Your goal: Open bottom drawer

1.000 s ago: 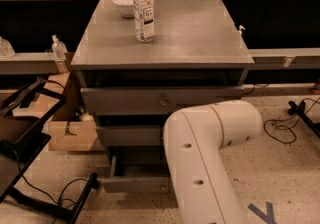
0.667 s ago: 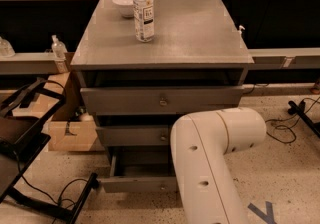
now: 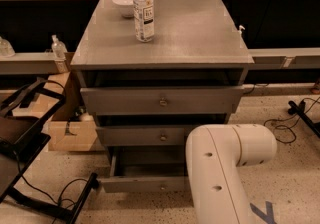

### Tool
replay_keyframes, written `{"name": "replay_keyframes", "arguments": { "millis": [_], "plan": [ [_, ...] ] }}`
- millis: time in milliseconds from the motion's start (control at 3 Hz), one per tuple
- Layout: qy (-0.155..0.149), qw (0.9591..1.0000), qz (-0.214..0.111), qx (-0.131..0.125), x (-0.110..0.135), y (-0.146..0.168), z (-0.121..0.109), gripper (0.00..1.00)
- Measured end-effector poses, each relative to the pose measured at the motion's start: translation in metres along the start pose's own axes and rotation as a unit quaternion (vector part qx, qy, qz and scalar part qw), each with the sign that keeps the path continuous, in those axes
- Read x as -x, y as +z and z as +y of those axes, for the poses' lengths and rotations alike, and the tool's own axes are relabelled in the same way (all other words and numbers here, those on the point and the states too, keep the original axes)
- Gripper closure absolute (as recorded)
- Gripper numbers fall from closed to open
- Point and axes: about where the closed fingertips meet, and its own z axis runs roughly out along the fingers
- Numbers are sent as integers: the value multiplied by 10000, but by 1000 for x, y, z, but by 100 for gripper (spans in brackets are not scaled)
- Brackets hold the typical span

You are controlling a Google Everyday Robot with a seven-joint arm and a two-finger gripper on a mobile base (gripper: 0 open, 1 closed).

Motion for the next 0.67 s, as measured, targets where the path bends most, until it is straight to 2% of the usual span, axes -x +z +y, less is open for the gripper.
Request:
{"name": "replay_keyframes", "arguments": {
  "millis": [333, 667],
  "plan": [
    [93, 9998, 70, 148, -4, 3, 11, 100],
    [410, 9982, 188, 397, -18, 4, 45, 100]
  ]
}}
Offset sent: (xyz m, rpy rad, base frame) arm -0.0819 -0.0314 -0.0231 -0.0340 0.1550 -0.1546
